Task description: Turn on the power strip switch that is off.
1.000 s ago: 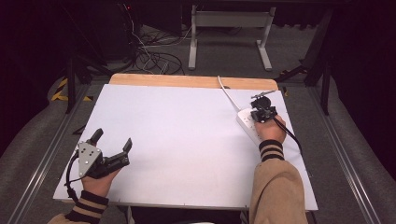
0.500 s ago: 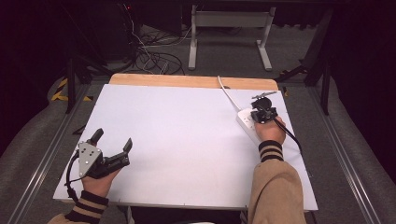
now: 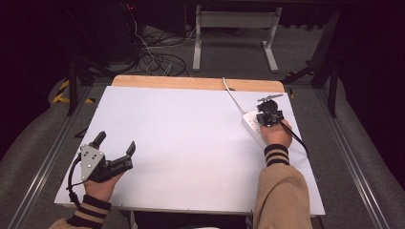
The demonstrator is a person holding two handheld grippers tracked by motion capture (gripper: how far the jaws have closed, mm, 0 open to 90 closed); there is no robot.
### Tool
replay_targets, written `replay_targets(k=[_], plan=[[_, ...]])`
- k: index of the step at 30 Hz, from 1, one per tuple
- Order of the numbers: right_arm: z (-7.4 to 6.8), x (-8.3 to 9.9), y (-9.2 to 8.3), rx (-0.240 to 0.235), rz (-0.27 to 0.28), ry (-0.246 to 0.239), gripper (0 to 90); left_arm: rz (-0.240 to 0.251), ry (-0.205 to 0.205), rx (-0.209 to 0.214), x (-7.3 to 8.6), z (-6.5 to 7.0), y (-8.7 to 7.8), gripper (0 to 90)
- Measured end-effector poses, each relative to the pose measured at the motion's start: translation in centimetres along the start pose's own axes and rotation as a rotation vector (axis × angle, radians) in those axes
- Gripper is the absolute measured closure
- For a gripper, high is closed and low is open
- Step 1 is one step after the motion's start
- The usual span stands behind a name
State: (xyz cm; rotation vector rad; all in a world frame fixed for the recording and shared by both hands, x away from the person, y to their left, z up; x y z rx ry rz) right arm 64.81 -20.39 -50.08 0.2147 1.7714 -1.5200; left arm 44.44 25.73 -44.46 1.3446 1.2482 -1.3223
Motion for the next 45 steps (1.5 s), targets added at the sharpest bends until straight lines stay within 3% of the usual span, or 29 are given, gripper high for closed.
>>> replay_targets(k=[21, 27, 45], plan=[[-0.01, 0.02, 0.01, 0.003, 0.005, -0.006, 90.0, -0.005, -0.004, 0.004, 0.07, 0.15, 0.1, 3.0], [0.13, 0.13, -0.04, -0.019, 0.022, 0.019, 90.0, -0.008, 0.0, 0.006, 0.12, 0.26, 0.15, 3.1], [-0.11, 0.04, -0.07, 0.003, 0.049, -0.017, 90.0, -0.02, -0.001, 0.004, 0.33, 0.18, 0.3, 3.2]])
Point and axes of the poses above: each handheld gripper's, and its own axes: y roughly forward along the jaws, x roughly out of its underside, z roughly to its right, the point moved 7 cm from there along y, roughly forward along the jaws, and after that the axes turned 8 degrees about -x, right-handed, at the moved point
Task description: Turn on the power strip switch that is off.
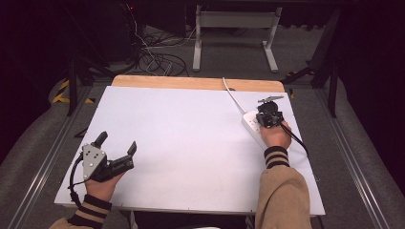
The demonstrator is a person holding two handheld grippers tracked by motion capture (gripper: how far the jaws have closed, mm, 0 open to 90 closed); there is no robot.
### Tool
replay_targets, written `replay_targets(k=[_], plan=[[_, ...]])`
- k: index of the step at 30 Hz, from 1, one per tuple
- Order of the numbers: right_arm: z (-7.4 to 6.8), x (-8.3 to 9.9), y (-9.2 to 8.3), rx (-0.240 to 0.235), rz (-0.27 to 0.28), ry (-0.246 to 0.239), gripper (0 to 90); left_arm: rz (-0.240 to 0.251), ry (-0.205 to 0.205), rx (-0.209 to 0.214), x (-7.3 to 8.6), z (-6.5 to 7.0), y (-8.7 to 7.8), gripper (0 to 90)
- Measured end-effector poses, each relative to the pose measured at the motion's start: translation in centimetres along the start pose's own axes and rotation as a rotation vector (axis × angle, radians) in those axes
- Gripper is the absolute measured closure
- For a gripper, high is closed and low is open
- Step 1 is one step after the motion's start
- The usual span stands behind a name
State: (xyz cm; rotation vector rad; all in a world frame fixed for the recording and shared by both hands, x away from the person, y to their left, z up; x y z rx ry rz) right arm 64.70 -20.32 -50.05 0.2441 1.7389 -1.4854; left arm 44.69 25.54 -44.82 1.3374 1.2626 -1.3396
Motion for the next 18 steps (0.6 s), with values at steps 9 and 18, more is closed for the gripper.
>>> replay_targets(k=[9, 18], plan=[[-0.08, 0.04, -0.03, 0.01, -0.005, -0.009, 90.0, 0.003, -0.005, -0.001, -0.05, -0.07, 0.03, 3.3], [-0.07, 0.1, -0.05, 0.013, 0.001, -0.008, 90.0, 0.003, -0.004, -0.001, -0.05, -0.12, 0.03, 3.3]])
Point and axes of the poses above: each handheld gripper's, and its own axes: y roughly forward along the jaws, x roughly out of its underside, z roughly to its right, the point moved 7 cm from there along y, roughly forward along the jaws, and after that the axes turned 8 degrees about -x, right-handed, at the moved point
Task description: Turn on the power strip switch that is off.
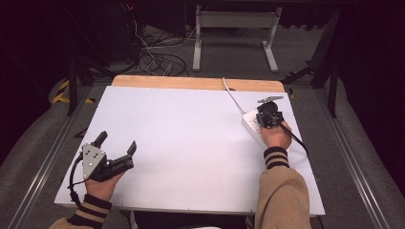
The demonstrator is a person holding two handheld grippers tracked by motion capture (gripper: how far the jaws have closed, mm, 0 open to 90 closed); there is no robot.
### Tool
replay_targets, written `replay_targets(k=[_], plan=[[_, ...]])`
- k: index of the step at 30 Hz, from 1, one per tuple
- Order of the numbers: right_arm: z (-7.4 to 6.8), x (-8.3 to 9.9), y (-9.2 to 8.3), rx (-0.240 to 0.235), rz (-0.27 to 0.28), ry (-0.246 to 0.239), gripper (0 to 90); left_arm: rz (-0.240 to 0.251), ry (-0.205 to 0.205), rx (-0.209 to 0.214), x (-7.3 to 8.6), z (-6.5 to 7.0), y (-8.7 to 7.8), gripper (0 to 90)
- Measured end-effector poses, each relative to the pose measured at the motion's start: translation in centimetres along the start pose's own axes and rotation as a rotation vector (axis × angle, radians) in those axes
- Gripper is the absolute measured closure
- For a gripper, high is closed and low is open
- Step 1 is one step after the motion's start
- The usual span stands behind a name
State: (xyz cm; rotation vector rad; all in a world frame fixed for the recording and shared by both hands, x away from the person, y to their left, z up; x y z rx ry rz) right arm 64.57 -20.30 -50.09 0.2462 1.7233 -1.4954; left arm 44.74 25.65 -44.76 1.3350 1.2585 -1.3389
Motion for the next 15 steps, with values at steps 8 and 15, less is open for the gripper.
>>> replay_targets(k=[8, 15], plan=[[0.1, -0.5, -0.7, 0.0, 0.07, -0.023, 90.0, -0.006, 0.003, 0.001, 0.1, 0.1, 0.1, 3.3], [0.8, -0.9, -3.8, 0.0, 0.157, -0.037, 90.0, -0.004, 0.002, -0.003, 0.1, 0.0, 0.1, 3.3]])
Point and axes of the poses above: each handheld gripper's, and its own axes: y roughly forward along the jaws, x roughly out of its underside, z roughly to its right, the point moved 7 cm from there along y, roughly forward along the jaws, and after that the axes turned 8 degrees about -x, right-handed, at the moved point
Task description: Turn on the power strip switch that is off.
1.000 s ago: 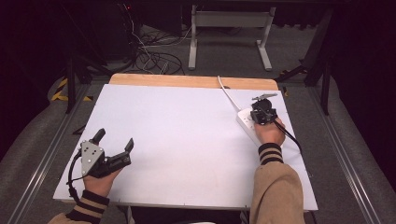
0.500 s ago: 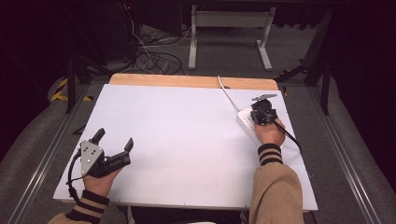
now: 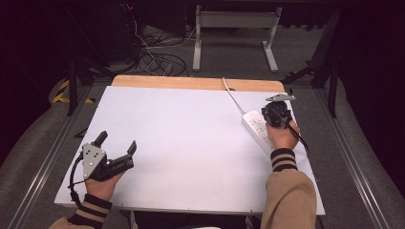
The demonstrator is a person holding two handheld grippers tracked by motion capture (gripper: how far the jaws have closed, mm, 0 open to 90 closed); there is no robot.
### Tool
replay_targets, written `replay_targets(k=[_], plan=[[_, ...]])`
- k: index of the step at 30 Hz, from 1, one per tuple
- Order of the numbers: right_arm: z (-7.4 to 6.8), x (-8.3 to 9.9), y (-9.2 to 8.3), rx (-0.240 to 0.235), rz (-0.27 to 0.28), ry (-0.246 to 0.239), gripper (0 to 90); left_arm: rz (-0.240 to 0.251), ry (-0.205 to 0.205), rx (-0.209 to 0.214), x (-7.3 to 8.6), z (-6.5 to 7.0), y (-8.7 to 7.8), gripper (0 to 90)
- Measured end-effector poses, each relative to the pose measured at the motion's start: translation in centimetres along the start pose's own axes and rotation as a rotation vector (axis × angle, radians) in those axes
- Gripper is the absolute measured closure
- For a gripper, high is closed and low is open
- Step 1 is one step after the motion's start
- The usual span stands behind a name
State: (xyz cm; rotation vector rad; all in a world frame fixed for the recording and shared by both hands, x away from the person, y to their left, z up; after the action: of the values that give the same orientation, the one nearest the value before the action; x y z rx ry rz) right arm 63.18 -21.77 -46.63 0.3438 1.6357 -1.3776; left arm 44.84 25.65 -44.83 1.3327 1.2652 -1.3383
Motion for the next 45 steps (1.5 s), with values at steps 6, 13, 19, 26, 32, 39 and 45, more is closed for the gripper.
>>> replay_targets(k=[6, 13, 19, 26, 32, 39, 45], plan=[[-0.4, -0.1, -3.6, -0.048, 0.104, -0.015, 90.0, -0.002, -0.001, -0.001, 0.1, 0.1, 0.1, 3.3], [-1.1, 0.0, -9.7, -0.075, 0.329, -0.011, 90.0, 0.0, 0.008, -0.005, 0.0, 0.4, 0.2, 3.3], [-2.0, 1.9, -14.7, -0.09, 0.516, -0.019, 90.0, 0.001, 0.014, -0.006, 0.0, 0.4, 0.2, 3.3], [-2.1, 4.6, -17.2, -0.084, 0.708, 0.008, 90.0, 0.011, 0.013, -0.006, -0.2, 0.3, 0.1, 3.3], [-2.4, 6.0, -16.4, -0.061, 0.755, -0.028, 90.0, 0.011, 0.006, -0.006, -0.3, 0.1, 0.1, 3.3], [-3.7, 5.8, -16.2, -0.069, 0.768, -0.064, 90.0, 0.014, 0.004, -0.006, -0.3, 0.2, 0.0, 3.4], [-3.8, 5.7, -16.1, -0.068, 0.772, -0.073, 90.0, 0.011, 0.004, -0.007, -0.3, 0.2, 0.1, 3.3]])
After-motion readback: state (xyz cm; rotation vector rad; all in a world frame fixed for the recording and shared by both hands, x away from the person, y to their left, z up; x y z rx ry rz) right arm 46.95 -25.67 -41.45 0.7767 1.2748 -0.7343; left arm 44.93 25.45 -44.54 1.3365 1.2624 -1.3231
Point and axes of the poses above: each handheld gripper's, and its own axes: y roughly forward along the jaws, x roughly out of its underside, z roughly to its right, the point moved 7 cm from there along y, roughly forward along the jaws, and after that the axes turned 8 degrees about -x, right-handed, at the moved point
